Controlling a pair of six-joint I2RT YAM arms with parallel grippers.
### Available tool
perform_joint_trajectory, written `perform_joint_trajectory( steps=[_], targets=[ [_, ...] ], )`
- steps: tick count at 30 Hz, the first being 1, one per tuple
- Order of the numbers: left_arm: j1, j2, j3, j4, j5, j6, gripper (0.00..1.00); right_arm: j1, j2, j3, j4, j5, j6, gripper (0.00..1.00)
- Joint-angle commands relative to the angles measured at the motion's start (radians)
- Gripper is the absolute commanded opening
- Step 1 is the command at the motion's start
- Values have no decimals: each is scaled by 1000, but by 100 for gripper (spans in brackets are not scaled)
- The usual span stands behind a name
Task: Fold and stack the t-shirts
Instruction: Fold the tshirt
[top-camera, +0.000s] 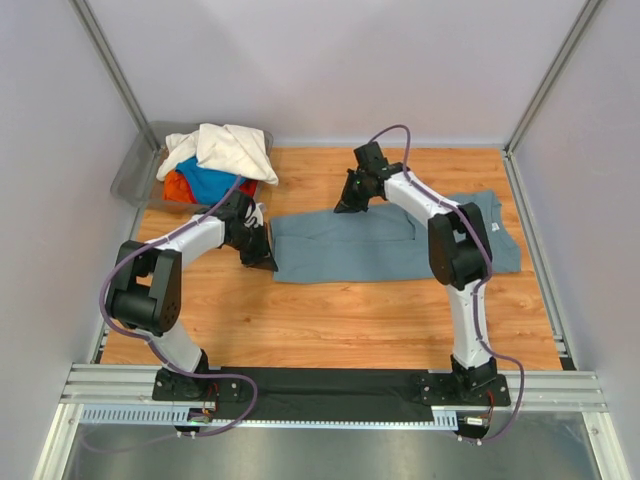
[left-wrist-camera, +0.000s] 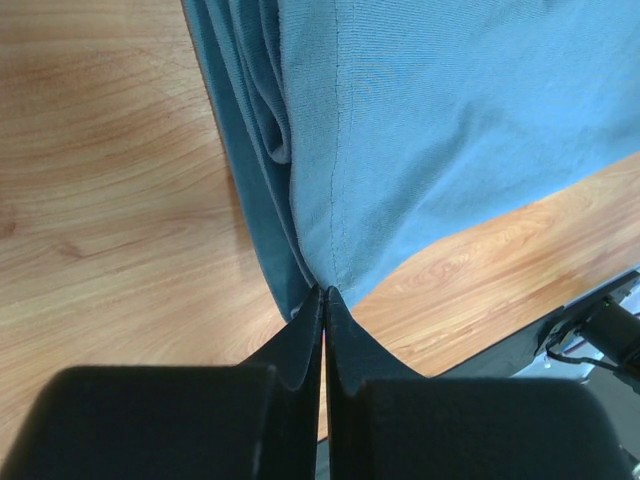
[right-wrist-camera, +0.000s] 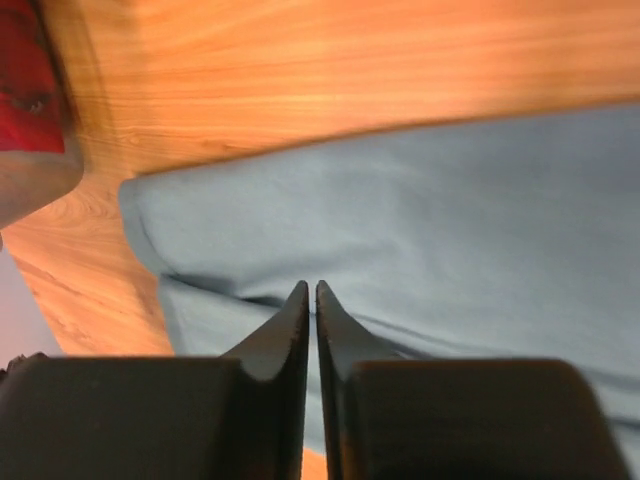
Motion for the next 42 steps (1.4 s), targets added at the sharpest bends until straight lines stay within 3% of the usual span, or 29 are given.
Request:
perform_joint_trajectory(
  steps=[1, 5, 12, 18, 29, 39, 41, 42],
  targets=[
    [2, 3, 33, -11, 18, 0, 0, 51, 112, 104, 27, -30, 14, 4],
    [2, 4, 35, -20, 20, 7, 0, 99, 184, 183, 41, -27, 42, 0],
    [2, 3, 41, -35, 23, 14, 0, 122, 221, 149, 102, 2, 114, 0],
    [2, -14, 24, -83, 41, 11, 0, 123, 293, 226, -34, 97, 157, 0],
    [5, -99, -120, -68, 70, -44, 0, 128, 313, 249, -115, 143, 200, 0],
    [6, 2, -119, 6, -5, -30, 0, 128, 313, 253, -118, 110, 151, 0],
    [6, 3, -114, -5, -6, -24, 5, 128, 312, 279, -137, 101, 129, 0],
    [6, -16, -114, -11, -20, -23, 16, 127, 310, 287, -141, 97, 122, 0]
  ],
)
